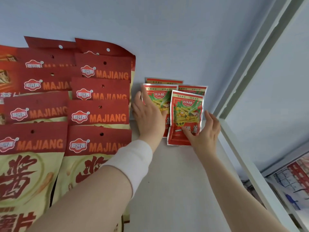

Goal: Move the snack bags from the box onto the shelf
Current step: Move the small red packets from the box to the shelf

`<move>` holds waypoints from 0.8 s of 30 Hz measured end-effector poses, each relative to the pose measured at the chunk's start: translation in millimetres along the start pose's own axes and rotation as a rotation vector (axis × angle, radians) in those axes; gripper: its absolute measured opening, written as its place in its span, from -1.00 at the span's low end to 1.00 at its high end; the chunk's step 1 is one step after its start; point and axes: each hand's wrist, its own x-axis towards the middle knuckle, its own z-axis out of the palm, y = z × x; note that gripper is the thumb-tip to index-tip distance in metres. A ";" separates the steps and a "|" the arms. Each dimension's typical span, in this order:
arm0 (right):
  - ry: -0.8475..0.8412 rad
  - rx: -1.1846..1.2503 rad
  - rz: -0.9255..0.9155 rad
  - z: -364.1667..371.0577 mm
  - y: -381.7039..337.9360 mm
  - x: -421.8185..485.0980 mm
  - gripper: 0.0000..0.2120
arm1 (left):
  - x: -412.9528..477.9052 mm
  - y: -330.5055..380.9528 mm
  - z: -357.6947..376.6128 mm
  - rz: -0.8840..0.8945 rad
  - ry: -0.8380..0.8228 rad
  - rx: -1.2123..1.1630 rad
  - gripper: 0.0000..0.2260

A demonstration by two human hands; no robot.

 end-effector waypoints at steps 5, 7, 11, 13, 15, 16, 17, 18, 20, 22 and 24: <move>0.045 -0.169 -0.191 -31.3 -26.7 -13.5 -0.45 | -7.9 8.6 -39.3 0.403 0.046 0.308 -0.46; -0.021 -0.299 -0.243 -49.9 -44.2 -26.8 -0.52 | -20.5 8.4 -68.0 0.542 0.003 0.474 -0.60; -0.185 -0.471 -0.406 -81.9 -80.5 -79.9 -0.58 | -69.7 -7.8 -135.8 0.539 -0.112 0.792 -0.71; -0.221 -0.506 -0.511 -91.9 -91.6 -113.7 -0.58 | -101.4 -22.5 -164.4 0.482 -0.152 0.854 -0.71; -0.249 -0.515 -0.597 -98.6 -104.7 -150.7 -0.57 | -135.8 -41.8 -196.6 0.416 -0.188 0.886 -0.69; -0.271 -0.528 -0.632 -100.5 -111.4 -168.0 -0.57 | -151.9 -51.3 -212.6 0.389 -0.203 0.896 -0.68; -0.298 -0.537 -0.669 -101.0 -119.8 -186.6 -0.58 | -169.0 -61.8 -231.0 0.358 -0.211 0.909 -0.66; -0.333 -0.549 -0.704 -99.7 -129.8 -205.1 -0.59 | -186.4 -74.0 -249.9 0.316 -0.218 0.924 -0.65; -0.402 -0.554 -0.757 -94.2 -153.5 -244.9 -0.61 | -220.9 -101.3 -289.3 0.219 -0.229 0.959 -0.60; -0.459 -0.519 -0.821 -86.0 -178.4 -288.2 -0.62 | -257.2 -130.4 -329.7 0.113 -0.261 0.992 -0.57; -0.516 -0.500 -0.912 -75.7 -204.2 -333.3 -0.59 | -294.2 -162.1 -369.6 0.014 -0.286 1.026 -0.61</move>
